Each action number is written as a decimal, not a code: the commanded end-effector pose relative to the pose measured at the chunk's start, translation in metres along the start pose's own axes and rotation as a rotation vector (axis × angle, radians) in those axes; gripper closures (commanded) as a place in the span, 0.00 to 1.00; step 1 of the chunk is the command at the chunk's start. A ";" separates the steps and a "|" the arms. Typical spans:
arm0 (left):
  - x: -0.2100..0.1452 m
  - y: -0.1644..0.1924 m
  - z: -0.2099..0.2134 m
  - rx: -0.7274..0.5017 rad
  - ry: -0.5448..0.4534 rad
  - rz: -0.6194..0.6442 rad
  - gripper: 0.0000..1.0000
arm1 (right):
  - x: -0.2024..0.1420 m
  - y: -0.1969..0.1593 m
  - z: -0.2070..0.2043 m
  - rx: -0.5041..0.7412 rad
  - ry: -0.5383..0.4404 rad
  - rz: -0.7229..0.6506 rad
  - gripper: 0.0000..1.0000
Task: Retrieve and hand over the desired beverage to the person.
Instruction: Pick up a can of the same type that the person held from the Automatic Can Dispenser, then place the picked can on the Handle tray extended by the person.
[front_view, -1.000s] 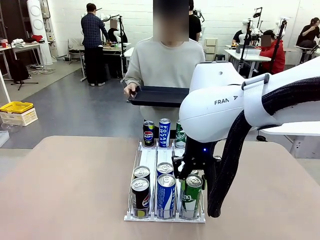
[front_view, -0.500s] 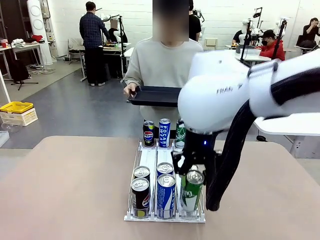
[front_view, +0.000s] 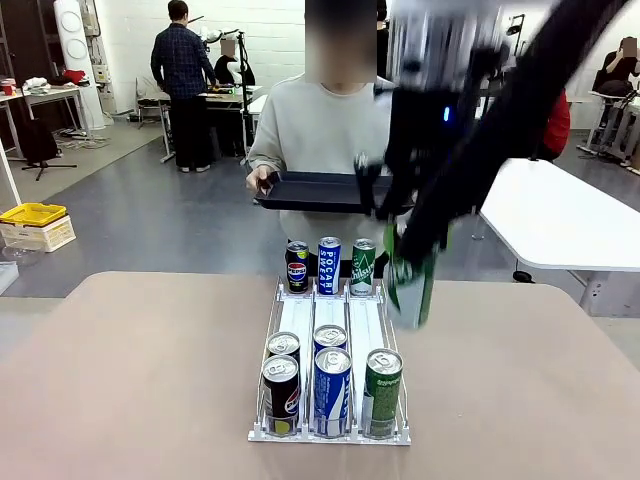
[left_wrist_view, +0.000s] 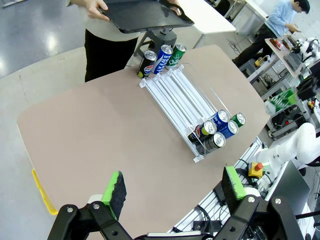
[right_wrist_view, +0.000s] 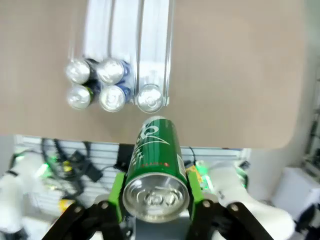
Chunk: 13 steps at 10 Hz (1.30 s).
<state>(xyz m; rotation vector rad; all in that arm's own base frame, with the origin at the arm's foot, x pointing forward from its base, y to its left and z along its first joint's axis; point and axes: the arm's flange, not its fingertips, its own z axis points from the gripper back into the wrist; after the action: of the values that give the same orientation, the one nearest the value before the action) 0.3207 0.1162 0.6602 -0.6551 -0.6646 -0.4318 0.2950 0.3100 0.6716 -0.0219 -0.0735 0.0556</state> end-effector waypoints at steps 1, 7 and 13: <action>0.000 0.001 0.001 -0.012 -0.011 -0.010 0.00 | 0.021 0.011 0.044 0.002 -0.049 -0.049 0.44; 0.000 0.001 0.001 -0.012 -0.011 -0.010 0.00 | 0.014 -0.002 0.052 0.038 -0.054 -0.028 0.44; 0.000 0.001 0.001 -0.012 -0.011 -0.010 0.00 | 0.014 -0.002 0.052 0.038 -0.054 -0.028 0.44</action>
<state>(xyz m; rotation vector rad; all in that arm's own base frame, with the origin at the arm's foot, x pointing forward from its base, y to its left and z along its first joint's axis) 0.3207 0.1162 0.6602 -0.6551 -0.6648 -0.4317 0.3103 0.3139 0.7256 0.0056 -0.1226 0.0316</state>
